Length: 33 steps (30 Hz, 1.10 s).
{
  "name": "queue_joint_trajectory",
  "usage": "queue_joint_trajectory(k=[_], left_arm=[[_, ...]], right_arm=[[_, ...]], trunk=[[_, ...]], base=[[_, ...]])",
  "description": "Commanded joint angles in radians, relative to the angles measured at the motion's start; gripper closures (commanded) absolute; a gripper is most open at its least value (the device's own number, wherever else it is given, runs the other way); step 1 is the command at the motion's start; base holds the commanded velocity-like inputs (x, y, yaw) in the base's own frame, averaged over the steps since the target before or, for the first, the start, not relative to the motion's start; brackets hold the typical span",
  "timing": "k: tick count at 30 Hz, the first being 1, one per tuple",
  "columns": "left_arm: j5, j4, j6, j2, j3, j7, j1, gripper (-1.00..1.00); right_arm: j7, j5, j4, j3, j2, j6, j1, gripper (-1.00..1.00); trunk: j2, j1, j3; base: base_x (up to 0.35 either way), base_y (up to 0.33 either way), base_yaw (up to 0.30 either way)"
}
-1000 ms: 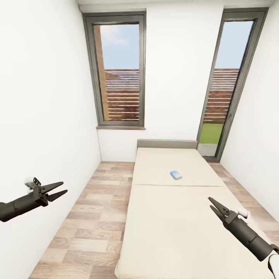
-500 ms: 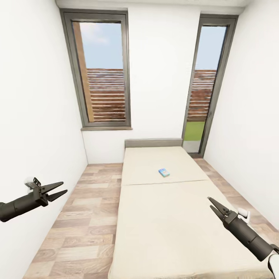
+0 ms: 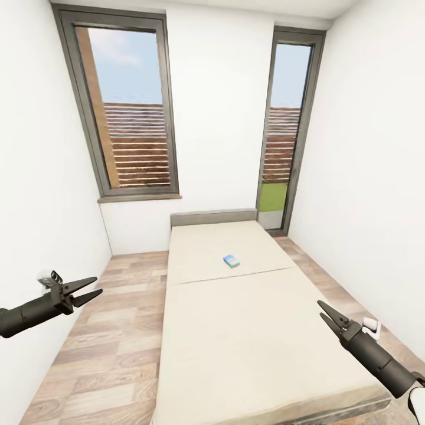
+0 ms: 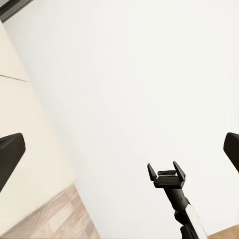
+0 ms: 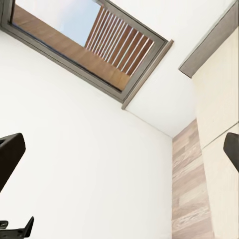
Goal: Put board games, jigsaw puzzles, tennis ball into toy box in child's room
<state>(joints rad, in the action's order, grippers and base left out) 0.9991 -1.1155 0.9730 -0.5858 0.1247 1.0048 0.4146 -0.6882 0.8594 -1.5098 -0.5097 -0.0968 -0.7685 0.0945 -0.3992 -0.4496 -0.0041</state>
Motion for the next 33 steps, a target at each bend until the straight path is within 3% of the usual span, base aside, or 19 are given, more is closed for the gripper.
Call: queue_joint_trajectory(k=[1,5,8,10,14,18,23,33], left_arm=[[0.0,0.001,0.004,0.0,0.0,0.002,0.0,-1.0],[-0.01,0.008,0.003,0.006,-0.01,-0.002,0.0,-1.0],[-0.057,0.012,-0.013,0.026,-0.025,-0.02,0.003,-1.0],[-0.099,0.013,-0.032,0.051,-0.029,-0.04,0.008,-1.0],[-0.195,0.014,-0.051,0.127,-0.031,-0.104,0.013,-1.0],[-0.255,0.014,-0.059,0.176,-0.027,-0.158,0.015,-1.0],[-0.271,0.014,-0.061,0.19,-0.02,-0.174,0.014,-1.0],[-0.269,0.014,-0.062,0.19,-0.006,-0.166,0.013,-1.0]], right_arm=[[-0.002,0.002,0.0,-0.001,0.0,-0.006,0.001,-1.0],[-0.002,-0.001,-0.001,0.0,0.003,-0.006,0.001,-1.0],[-0.001,-0.001,-0.001,0.001,0.005,-0.006,0.001,-1.0],[-0.001,-0.002,-0.001,0.002,0.005,-0.006,0.001,-1.0],[-0.001,-0.002,-0.002,0.003,0.006,-0.006,0.001,-1.0],[0.002,-0.002,-0.003,0.003,0.006,-0.006,0.001,-1.0],[0.0,-0.002,-0.004,0.003,0.006,-0.006,0.001,-1.0],[0.0,-0.002,-0.002,0.003,0.005,-0.006,0.001,-1.0]], trunk=[[-0.001,0.0,0.0],[-0.001,0.0,0.0],[-0.001,0.0,0.0],[-0.001,0.0,0.0],[-0.001,0.0,0.0],[-0.001,0.0,0.0],[-0.001,0.0,0.0],[-0.001,0.0,0.0]], base=[[0.0,0.0,-0.103],[0.0,0.0,-0.059],[0.0,0.0,-0.015],[0.0,0.0,-0.006],[0.0,0.0,-0.003],[0.0,0.0,0.0],[0.0,0.0,0.0],[0.0,0.13,-0.108]])
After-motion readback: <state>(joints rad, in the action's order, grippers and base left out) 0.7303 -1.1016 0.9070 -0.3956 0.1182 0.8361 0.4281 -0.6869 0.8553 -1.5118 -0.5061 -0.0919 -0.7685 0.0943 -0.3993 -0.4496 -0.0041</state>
